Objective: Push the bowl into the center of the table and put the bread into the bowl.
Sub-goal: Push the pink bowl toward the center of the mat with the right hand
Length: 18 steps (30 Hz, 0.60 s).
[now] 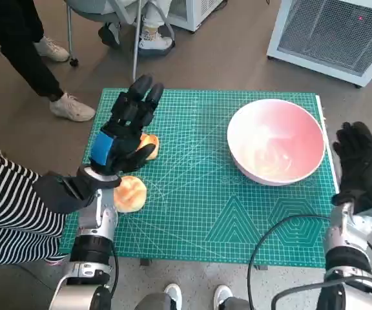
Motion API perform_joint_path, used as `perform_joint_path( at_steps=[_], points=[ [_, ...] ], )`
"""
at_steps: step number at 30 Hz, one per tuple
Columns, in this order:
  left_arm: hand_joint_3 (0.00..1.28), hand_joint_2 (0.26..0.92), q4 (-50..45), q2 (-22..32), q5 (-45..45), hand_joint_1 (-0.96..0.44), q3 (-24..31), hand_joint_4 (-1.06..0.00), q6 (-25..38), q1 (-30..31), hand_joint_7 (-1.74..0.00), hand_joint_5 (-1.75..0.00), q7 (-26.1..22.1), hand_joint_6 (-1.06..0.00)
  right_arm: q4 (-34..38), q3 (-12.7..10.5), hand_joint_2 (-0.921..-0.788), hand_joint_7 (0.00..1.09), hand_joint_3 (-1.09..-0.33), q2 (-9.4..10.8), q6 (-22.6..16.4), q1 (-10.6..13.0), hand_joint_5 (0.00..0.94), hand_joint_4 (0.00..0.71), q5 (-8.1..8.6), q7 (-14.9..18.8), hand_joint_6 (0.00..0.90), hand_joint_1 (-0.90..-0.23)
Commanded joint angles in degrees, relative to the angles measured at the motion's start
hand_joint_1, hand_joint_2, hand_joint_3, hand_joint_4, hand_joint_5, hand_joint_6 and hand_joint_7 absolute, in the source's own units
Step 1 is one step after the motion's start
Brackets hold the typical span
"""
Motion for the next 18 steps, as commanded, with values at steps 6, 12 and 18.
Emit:
perform_joint_path(
  at_steps=[6, 12, 18],
  points=[
    [0.37, 0.921, -0.30, 0.86, 0.32, -0.62, 0.47, -0.06, -1.28, 1.08, -0.29, 0.00, 0.43, -0.02, 1.72, 1.18, -0.921, 0.28, -0.854, 0.86, 3.02, -0.75, 0.001, 0.155, -1.55, 0.90, 0.136, -0.597],
    [0.36, 0.921, -0.48, 1.01, 0.43, -0.61, 0.57, -0.06, -1.46, 1.21, -0.29, -0.01, 1.15, -0.03, 2.08, 1.71, -0.921, 0.24, -0.864, 1.76, 4.14, -1.64, 0.000, 0.139, -2.19, 1.15, 0.151, -0.596],
    [0.35, 0.921, -0.96, 1.16, 0.42, -0.60, 0.57, -0.07, -1.72, 1.56, -0.30, -0.01, 1.51, -0.04, 2.31, 2.21, -0.921, 0.23, -0.867, 3.00, 4.96, -2.74, 0.002, 0.137, -2.99, 1.17, 0.163, -0.590]
  ],
)
